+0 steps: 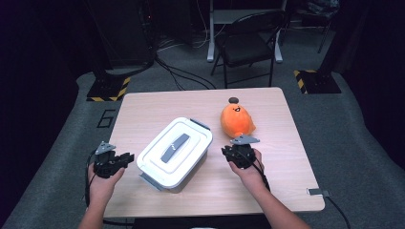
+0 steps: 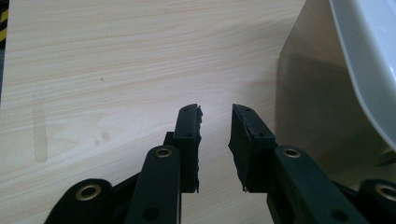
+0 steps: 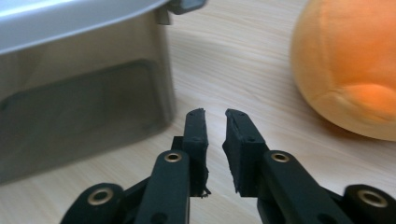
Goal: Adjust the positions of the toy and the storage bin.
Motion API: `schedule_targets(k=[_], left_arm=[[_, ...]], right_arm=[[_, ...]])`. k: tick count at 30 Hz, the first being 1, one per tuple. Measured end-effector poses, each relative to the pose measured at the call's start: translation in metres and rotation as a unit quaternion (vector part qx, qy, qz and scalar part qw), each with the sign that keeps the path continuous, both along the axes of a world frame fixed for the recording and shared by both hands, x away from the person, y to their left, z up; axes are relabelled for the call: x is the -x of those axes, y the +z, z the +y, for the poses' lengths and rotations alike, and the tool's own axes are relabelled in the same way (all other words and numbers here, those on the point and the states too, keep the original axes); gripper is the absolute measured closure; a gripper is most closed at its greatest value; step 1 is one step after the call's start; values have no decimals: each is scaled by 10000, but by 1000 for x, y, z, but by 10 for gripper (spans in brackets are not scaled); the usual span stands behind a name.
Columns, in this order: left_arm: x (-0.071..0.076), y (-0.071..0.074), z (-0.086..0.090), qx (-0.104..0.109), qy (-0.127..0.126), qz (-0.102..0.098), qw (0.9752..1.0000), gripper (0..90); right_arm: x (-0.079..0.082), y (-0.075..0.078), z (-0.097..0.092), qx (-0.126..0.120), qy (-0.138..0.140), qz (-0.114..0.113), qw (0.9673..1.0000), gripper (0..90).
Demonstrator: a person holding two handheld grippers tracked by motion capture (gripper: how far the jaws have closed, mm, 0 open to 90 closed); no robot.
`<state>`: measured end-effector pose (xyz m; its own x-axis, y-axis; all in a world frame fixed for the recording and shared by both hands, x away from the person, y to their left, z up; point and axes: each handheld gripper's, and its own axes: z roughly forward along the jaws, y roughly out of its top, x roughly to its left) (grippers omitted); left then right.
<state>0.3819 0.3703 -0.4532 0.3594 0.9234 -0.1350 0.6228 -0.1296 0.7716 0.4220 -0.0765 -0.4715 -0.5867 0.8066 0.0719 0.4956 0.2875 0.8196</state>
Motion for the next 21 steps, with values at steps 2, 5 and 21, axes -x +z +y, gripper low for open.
schedule_targets(k=[2,5,21], left_arm=[[0,0,-1,22,-11,-3,10000,746],[-1,-1,-2,60,-55,54,10000,762],[-2,-3,-2,101,-82,132,9998,788]], right_arm=[[1,0,6,-64,109,35,9999,792],[3,-1,19,-60,288,76,9995,799],[11,-10,57,72,807,157,9966,804]])
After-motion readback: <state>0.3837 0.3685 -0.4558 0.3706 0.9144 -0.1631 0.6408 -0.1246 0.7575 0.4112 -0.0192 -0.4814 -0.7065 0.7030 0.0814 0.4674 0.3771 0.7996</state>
